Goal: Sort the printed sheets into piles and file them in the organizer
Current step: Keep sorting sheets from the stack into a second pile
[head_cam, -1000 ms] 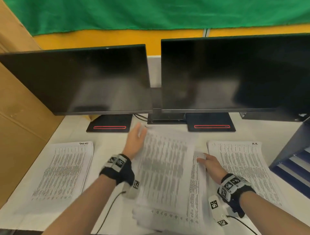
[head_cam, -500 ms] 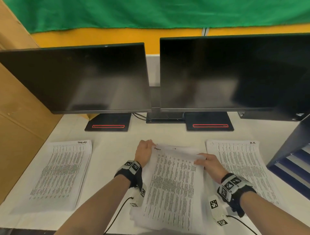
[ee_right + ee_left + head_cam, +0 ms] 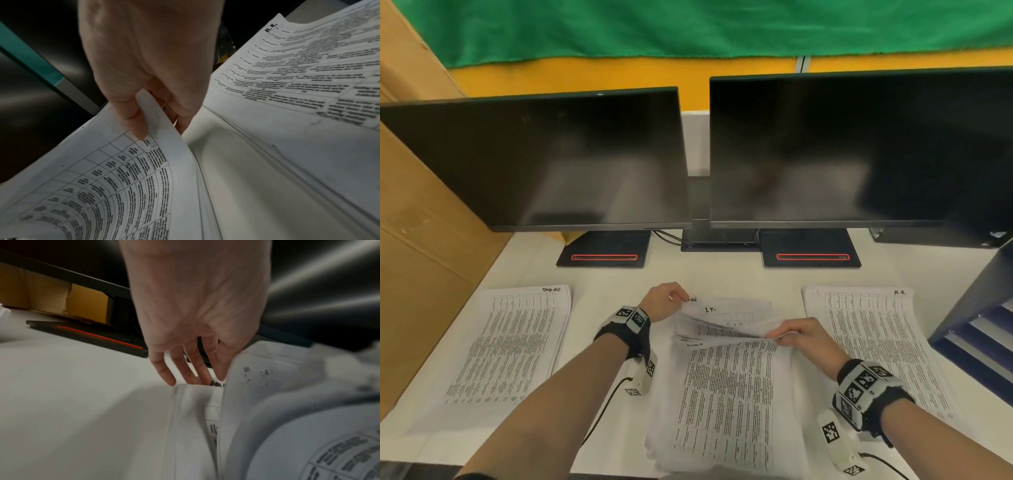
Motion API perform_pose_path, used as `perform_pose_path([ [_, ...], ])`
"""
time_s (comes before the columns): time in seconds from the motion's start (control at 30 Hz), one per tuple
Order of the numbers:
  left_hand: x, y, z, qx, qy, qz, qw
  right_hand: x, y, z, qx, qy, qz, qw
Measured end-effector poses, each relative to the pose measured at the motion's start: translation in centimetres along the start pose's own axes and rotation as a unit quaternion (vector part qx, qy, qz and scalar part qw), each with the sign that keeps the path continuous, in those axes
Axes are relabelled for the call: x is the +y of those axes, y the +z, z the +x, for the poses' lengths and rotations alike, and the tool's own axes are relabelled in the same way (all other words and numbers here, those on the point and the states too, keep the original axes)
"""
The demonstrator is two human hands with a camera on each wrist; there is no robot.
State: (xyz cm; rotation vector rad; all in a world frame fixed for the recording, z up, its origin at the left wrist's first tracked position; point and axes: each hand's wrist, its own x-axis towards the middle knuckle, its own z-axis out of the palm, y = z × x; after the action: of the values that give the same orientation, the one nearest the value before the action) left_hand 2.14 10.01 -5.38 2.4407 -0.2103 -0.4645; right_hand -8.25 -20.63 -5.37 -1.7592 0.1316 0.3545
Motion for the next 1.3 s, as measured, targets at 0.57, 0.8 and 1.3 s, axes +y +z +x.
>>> perform_pose_path([
  [0.57, 1.2, 0.1, -1.3, -0.091, 0.083, -0.091, 0.988, 1.0, 0.4, 1.0, 0.123, 0.005, -0.072, 0.990],
  [0.8, 2.5, -0.5, -1.2, -0.134, -0.035, -0.189, 0.972, 0.7, 0.1, 0.8, 0.088, -0.017, -0.014, 0.996],
  [1.3, 2.4, 0.1, -0.5, 0.107, 0.143, 0.215, 0.960, 0.3, 0.2, 0.8, 0.071, -0.006, -0.041, 0.997],
])
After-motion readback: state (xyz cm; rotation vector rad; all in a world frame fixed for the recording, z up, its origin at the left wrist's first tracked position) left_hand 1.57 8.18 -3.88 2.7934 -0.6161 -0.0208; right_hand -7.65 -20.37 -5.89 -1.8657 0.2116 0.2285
